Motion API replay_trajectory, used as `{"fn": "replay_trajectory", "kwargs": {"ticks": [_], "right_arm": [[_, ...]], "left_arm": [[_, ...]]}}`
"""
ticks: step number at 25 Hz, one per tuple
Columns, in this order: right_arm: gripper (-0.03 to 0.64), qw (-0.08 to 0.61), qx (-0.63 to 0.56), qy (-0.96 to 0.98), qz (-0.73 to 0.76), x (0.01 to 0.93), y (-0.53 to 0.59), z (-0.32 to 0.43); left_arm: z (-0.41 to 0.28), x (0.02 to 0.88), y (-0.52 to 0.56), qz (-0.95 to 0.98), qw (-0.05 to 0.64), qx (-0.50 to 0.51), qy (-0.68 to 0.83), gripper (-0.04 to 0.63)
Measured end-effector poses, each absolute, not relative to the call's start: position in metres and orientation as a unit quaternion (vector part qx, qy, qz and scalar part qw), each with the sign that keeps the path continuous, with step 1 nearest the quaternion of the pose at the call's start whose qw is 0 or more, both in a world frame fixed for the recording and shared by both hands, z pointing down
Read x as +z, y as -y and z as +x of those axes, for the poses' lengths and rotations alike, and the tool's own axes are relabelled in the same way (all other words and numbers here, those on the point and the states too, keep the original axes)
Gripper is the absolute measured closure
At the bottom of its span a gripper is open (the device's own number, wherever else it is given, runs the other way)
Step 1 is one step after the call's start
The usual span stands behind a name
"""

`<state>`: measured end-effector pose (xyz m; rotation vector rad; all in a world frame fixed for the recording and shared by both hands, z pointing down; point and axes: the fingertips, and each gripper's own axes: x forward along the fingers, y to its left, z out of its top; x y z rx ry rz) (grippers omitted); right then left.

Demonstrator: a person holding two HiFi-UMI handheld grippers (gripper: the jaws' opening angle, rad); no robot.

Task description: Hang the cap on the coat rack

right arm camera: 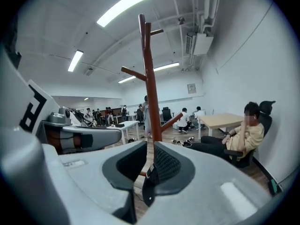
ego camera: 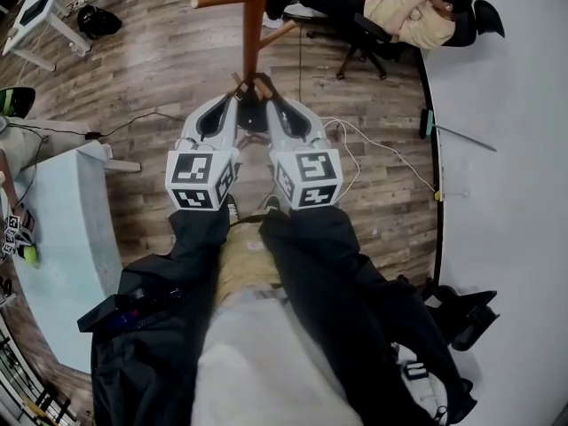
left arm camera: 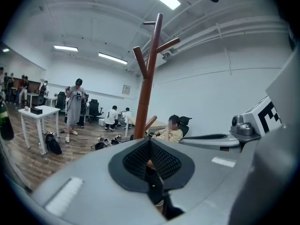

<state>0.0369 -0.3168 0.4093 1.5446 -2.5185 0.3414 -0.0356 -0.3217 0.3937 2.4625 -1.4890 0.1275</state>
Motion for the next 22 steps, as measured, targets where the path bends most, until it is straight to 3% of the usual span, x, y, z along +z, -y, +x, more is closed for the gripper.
{"fn": "replay_trajectory", "kwargs": {"ticks": [7,22], "right_arm": [[0.612,0.06,0.079,0.844,0.527,0.376,0.321,0.043],[0.614,0.034,0.023,0.849,0.527,0.332,0.331,0.045]], "left_arm": [[-0.023,0.372,0.329,0.855,0.109,0.034,0.505,0.595],[-0.015,0.333,0.34,0.858,0.068,0.012,0.508,0.595]]}}
